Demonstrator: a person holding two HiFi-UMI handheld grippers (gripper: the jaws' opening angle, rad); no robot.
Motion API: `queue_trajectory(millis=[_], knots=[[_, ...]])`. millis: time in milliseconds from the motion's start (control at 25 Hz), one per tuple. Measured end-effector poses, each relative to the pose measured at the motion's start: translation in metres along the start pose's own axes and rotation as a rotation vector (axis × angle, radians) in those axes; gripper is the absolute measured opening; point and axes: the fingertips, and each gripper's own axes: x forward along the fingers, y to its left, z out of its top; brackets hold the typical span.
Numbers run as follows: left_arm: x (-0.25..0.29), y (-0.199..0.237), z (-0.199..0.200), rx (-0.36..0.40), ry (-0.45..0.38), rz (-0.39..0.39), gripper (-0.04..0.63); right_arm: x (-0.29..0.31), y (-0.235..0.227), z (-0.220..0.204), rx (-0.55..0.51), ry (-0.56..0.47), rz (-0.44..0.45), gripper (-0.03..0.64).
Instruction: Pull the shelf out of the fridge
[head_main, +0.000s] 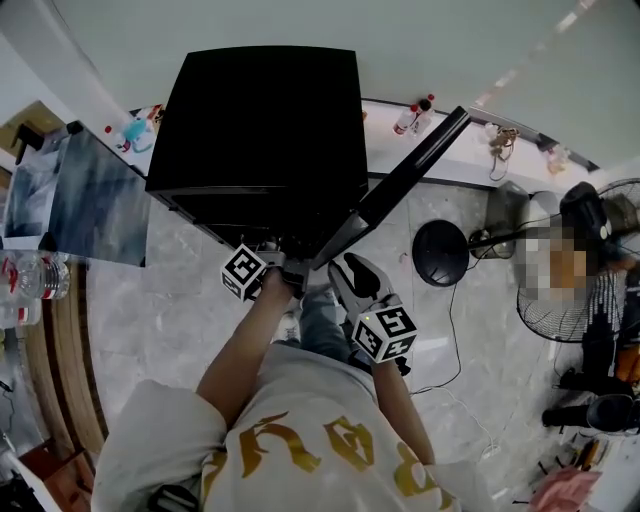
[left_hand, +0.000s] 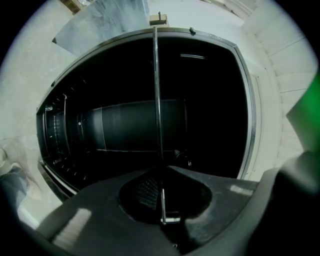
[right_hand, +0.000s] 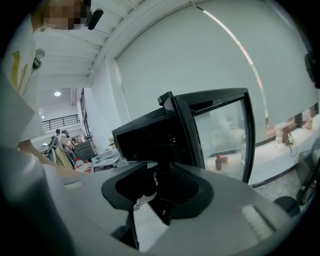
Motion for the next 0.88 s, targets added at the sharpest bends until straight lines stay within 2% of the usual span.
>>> queue_trajectory(millis=[880], knots=[[-0.04,0.001,-0.017,-0.01,0.029,0.024,0.017,-0.012,0.004,0.01,-0.044,-0.047,-0.039,0.14]])
